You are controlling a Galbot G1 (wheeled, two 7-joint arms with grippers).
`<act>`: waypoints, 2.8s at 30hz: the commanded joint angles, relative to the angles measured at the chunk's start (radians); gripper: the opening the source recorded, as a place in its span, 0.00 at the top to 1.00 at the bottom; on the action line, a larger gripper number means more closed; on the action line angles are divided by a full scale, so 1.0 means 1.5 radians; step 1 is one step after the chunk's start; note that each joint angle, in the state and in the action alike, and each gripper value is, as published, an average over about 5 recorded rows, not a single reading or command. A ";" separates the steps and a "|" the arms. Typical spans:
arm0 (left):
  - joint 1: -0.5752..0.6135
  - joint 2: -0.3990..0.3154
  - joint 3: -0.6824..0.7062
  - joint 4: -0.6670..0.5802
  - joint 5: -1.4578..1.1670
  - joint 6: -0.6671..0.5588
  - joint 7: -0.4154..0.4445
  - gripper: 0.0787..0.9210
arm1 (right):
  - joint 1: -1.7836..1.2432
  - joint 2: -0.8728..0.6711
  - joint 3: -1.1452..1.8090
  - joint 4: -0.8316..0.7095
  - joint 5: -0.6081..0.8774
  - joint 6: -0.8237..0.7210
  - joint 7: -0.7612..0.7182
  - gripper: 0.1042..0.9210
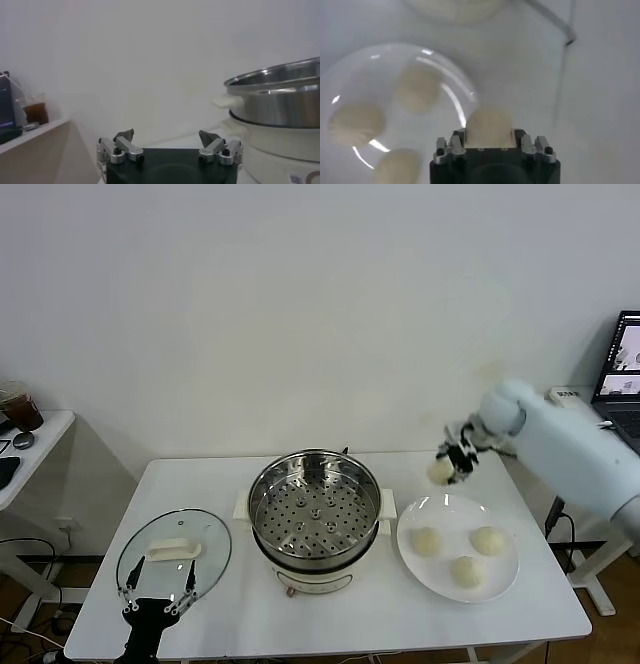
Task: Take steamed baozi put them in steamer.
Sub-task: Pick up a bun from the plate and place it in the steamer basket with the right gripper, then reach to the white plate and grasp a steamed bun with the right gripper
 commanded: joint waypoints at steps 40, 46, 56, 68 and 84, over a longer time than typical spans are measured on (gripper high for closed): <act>0.004 -0.015 -0.050 0.013 -0.002 -0.015 0.001 0.12 | 0.024 0.401 -0.161 -0.179 -0.236 0.541 0.111 0.39; 0.002 -0.017 -0.049 0.013 -0.001 -0.015 0.000 0.12 | 0.014 0.407 -0.151 -0.194 -0.244 0.557 0.130 0.30; 0.000 -0.012 -0.053 0.008 -0.005 -0.014 -0.001 0.12 | 0.124 0.325 -0.204 -0.060 -0.021 0.436 0.090 0.12; -0.013 0.006 -0.050 -0.003 -0.011 -0.012 0.000 0.12 | 0.283 -0.044 -0.309 0.271 0.184 -0.190 0.009 0.12; -0.020 0.009 -0.045 -0.010 -0.004 -0.011 0.002 0.12 | -0.077 -0.244 -0.140 0.295 0.100 -0.195 0.045 0.12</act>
